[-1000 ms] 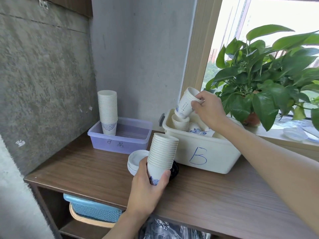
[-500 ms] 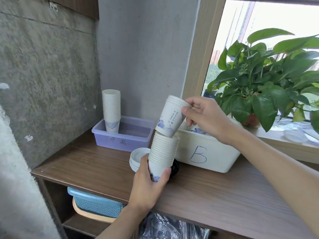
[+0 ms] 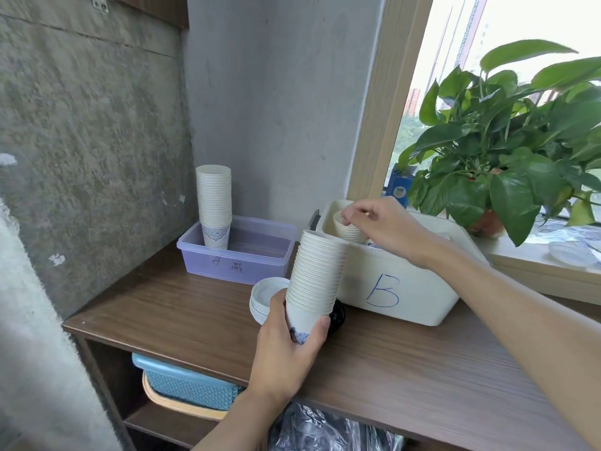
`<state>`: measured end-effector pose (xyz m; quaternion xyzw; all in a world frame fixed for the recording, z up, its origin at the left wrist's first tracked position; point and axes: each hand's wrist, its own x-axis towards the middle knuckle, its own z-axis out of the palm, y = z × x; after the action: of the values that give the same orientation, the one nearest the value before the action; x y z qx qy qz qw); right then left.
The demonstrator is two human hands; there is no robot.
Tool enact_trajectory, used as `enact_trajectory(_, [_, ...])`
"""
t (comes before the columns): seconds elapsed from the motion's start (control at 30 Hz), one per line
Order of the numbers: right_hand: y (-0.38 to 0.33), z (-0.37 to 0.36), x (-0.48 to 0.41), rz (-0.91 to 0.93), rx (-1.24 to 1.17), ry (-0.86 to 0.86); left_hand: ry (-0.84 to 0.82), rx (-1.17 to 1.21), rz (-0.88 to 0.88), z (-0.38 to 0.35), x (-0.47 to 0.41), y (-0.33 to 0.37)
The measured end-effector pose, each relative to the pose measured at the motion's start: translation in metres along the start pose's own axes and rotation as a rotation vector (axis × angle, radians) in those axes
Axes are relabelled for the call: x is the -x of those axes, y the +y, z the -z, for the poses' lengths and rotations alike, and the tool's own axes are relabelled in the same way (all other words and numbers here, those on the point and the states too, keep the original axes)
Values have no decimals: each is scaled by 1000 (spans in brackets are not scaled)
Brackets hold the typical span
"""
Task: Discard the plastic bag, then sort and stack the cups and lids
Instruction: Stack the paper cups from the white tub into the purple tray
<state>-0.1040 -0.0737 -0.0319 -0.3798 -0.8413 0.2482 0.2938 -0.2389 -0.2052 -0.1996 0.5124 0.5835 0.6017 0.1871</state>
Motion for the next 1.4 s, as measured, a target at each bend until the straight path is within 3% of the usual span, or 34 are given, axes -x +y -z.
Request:
enact_trajectory(0.1, [25, 1, -19, -54, 63, 51, 9, 5, 19, -1, 0, -1])
enact_trajectory(0.3, [63, -9, -56, -233, 135, -85, 26, -3, 18, -2, -2, -4])
enact_trajectory(0.5, [72, -21, -66, -204, 305, -50, 19, 18, 15, -3, -3, -6])
enact_trajectory(0.8, [62, 0, -58, -241, 145, 208, 35, 5, -1, -4, -3, -6])
enact_trajectory(0.97, [44, 31, -37, -163, -133, 364, 31, 0, 5, -4, -2, -6])
enact_trajectory(1.1, [27, 46, -19, -96, -197, 378, 16, -1, 35, -5, -2, -10])
enact_trajectory(1.27, [35, 35, -9, -243, -246, 367, 22, -19, 32, -5, -2, -8])
enact_trajectory(1.4, [41, 25, -8, -241, -186, 325, 18, -32, 29, -5, -2, -6])
